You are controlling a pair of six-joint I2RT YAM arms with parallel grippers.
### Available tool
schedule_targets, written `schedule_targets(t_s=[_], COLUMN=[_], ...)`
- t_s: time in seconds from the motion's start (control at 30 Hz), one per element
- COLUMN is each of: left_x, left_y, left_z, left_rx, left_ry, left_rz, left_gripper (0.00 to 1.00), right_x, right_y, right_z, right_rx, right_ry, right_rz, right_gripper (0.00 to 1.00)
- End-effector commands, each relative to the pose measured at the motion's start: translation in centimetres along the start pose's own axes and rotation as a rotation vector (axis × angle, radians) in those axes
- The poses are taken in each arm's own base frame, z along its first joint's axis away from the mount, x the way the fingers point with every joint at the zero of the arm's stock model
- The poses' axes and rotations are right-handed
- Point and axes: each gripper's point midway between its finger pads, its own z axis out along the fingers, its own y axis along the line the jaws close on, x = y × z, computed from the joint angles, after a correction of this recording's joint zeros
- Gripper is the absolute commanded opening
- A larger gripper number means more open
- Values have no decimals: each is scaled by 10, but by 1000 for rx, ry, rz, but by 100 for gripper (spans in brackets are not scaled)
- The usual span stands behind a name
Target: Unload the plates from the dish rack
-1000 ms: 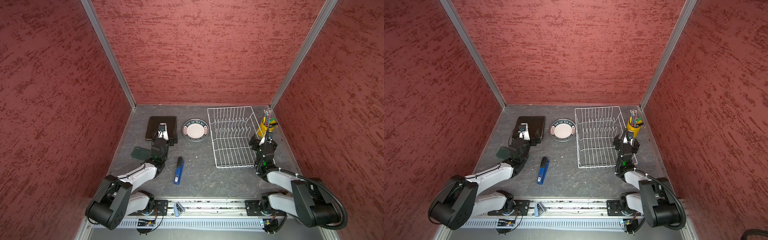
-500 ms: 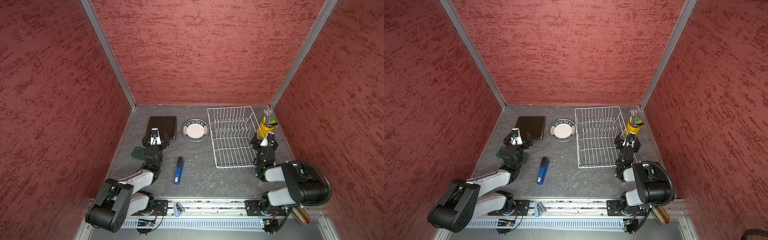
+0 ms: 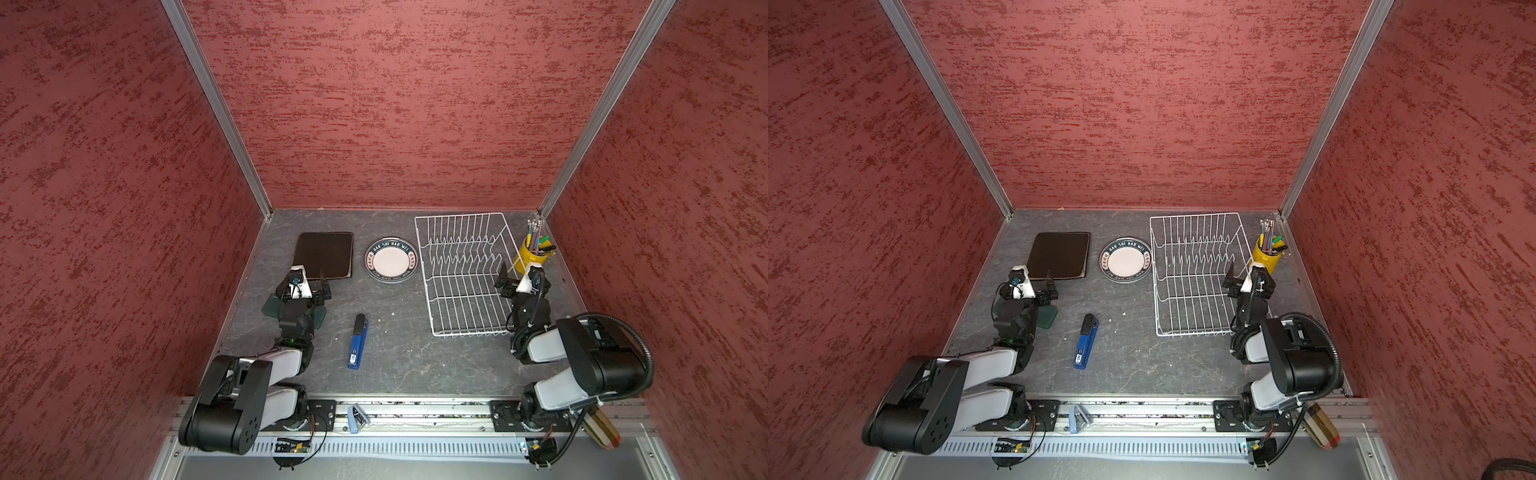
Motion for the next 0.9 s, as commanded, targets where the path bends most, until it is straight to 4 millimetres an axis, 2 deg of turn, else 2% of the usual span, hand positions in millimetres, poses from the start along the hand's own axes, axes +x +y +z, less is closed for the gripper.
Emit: schedule_targets(t_s=[0.0, 0.23, 0.43, 0.5, 0.87], left_x=[-7, 17, 32, 33, 32], left_y=[-6, -18, -1, 6, 5], left_z=[5, 26, 59, 61, 61], left_rx=[33, 74, 20, 27, 23], left_ry=[-58, 2, 167, 186, 184], left_rz=[-8, 23, -45, -83, -75], left_gripper=[99, 99, 99, 99, 99], right_x=[21, 24, 24, 25, 27], right_y=[-6, -9, -9, -9, -9], right_z=[3, 9, 11, 10, 15], right_rx=[28, 52, 49, 49, 43], right_ry=[77, 100, 106, 106, 127], right_rz=[-34, -29, -28, -27, -22], right_gripper=[99, 99, 99, 99, 99])
